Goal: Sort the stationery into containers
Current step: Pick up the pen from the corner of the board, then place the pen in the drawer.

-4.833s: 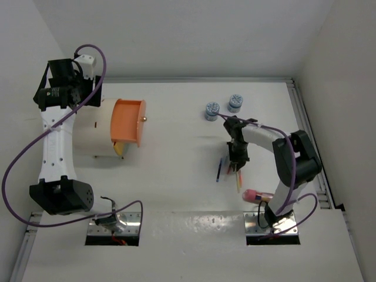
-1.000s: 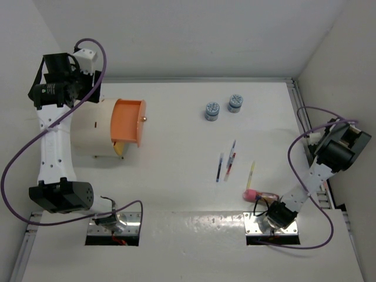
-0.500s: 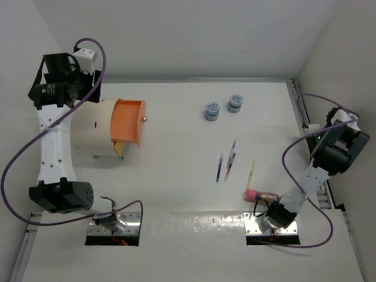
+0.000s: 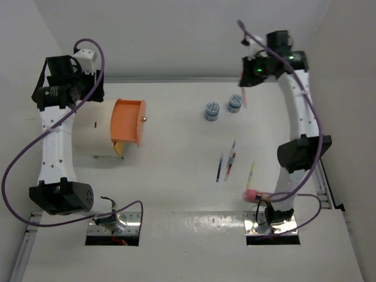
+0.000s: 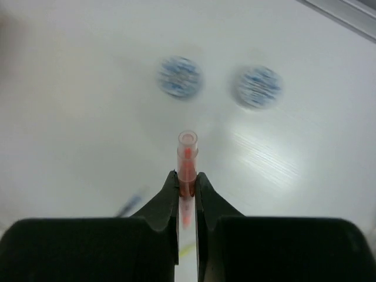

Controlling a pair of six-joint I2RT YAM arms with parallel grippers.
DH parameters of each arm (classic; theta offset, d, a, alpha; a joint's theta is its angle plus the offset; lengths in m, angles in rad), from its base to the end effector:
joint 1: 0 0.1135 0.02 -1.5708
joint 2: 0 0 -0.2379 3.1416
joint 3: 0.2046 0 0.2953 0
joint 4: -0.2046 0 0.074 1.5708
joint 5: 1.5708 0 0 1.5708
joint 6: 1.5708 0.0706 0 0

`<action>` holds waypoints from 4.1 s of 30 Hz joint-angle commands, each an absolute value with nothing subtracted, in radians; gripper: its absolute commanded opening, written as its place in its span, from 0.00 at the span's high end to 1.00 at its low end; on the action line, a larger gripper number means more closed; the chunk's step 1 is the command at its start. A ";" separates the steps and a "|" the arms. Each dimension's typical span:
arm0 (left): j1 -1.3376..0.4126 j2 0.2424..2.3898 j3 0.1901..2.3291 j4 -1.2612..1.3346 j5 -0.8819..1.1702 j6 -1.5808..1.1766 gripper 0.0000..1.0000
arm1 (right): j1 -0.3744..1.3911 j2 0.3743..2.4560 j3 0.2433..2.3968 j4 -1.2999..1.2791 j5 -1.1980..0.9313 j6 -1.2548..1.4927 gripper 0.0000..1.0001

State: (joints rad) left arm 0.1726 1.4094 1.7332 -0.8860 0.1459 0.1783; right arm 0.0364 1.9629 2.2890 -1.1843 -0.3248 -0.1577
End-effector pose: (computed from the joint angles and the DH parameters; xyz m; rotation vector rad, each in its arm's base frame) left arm 0.3549 0.0515 0.4205 0.0918 2.1248 0.0518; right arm 0.4566 0.0392 0.3762 -0.3770 2.3671 0.3373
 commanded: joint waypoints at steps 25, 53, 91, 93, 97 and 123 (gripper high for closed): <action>0.172 1.302 1.620 -0.796 0.296 0.098 0.30 | 0.741 2.092 2.088 0.155 -0.410 0.904 1.00; 0.121 1.250 1.595 -0.810 0.730 0.221 0.44 | 0.768 2.042 2.077 0.164 -0.517 1.026 1.00; -0.048 1.428 1.674 -1.134 0.213 0.103 0.93 | 0.215 1.543 1.451 -0.418 -0.543 0.604 0.28; -0.060 1.430 1.672 -1.141 0.196 0.106 0.91 | 0.189 1.528 1.422 -0.449 -0.541 0.588 0.28; -0.078 1.443 1.675 -1.158 0.155 0.112 0.89 | 0.115 1.480 1.324 -0.491 -0.535 0.534 0.27; -0.110 1.448 2.037 -1.028 0.097 0.106 0.38 | 0.005 1.399 1.135 -0.782 -0.242 0.380 0.58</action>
